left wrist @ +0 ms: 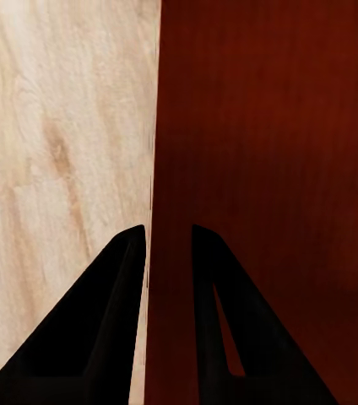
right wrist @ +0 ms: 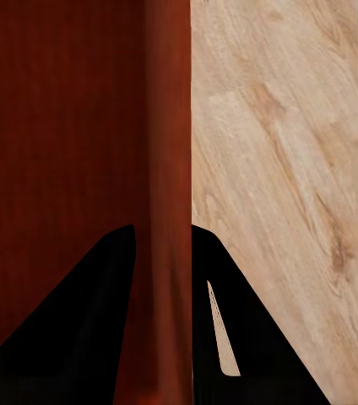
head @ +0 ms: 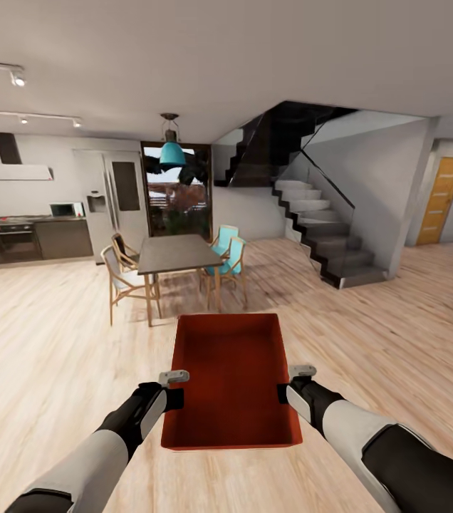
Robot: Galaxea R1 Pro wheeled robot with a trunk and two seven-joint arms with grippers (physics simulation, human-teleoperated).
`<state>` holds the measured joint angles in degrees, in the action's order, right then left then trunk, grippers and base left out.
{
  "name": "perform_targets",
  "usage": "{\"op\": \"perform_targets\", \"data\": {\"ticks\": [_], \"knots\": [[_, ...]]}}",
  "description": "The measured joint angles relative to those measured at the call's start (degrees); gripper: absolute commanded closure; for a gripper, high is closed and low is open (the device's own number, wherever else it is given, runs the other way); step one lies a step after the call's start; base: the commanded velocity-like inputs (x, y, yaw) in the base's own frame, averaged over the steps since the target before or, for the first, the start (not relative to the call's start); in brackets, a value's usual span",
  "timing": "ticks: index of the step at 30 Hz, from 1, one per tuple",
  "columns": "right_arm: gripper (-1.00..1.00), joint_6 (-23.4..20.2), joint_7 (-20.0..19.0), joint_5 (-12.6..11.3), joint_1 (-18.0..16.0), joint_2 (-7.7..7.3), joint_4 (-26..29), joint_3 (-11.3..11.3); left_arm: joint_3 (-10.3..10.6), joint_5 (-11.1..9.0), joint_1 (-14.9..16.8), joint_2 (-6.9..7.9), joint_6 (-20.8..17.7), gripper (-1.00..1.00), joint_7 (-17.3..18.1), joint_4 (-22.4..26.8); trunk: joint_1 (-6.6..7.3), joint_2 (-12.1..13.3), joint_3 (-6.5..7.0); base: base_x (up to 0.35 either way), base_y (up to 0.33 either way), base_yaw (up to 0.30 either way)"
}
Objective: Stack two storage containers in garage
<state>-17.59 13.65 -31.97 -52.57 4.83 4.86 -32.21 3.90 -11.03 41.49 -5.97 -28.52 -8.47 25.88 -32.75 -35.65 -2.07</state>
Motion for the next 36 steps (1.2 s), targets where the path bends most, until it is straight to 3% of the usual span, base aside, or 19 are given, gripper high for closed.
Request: {"op": "perform_targets", "data": {"ticks": [36], "knots": [[1.0, 0.0, 0.0, -0.1, 0.0, 0.0, 0.0, 0.0, 0.0, 0.0, 0.0, 0.0, 0.0, 1.0, 0.0, 0.0, 0.0, 0.0, 0.0, 0.322, 0.0, -0.25]]}}
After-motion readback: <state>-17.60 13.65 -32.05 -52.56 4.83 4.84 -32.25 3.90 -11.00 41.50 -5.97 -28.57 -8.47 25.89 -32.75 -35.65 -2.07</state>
